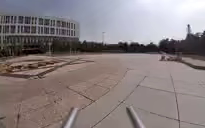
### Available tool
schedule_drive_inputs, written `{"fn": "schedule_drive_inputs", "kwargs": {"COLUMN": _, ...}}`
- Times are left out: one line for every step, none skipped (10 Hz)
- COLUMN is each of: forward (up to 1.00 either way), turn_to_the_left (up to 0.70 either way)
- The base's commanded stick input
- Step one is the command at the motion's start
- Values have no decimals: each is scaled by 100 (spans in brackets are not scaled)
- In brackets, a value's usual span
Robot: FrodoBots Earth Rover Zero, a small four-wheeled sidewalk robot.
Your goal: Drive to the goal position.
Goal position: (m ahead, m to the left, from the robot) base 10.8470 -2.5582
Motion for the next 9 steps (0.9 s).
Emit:
{"fn": "schedule_drive_inputs", "kwargs": {"forward": 100, "turn_to_the_left": 2}}
{"fn": "schedule_drive_inputs", "kwargs": {"forward": 100, "turn_to_the_left": 2}}
{"fn": "schedule_drive_inputs", "kwargs": {"forward": 100, "turn_to_the_left": 2}}
{"fn": "schedule_drive_inputs", "kwargs": {"forward": 100, "turn_to_the_left": 2}}
{"fn": "schedule_drive_inputs", "kwargs": {"forward": 100, "turn_to_the_left": 2}}
{"fn": "schedule_drive_inputs", "kwargs": {"forward": 100, "turn_to_the_left": 2}}
{"fn": "schedule_drive_inputs", "kwargs": {"forward": 100, "turn_to_the_left": 2}}
{"fn": "schedule_drive_inputs", "kwargs": {"forward": 100, "turn_to_the_left": -31}}
{"fn": "schedule_drive_inputs", "kwargs": {"forward": 100, "turn_to_the_left": -35}}
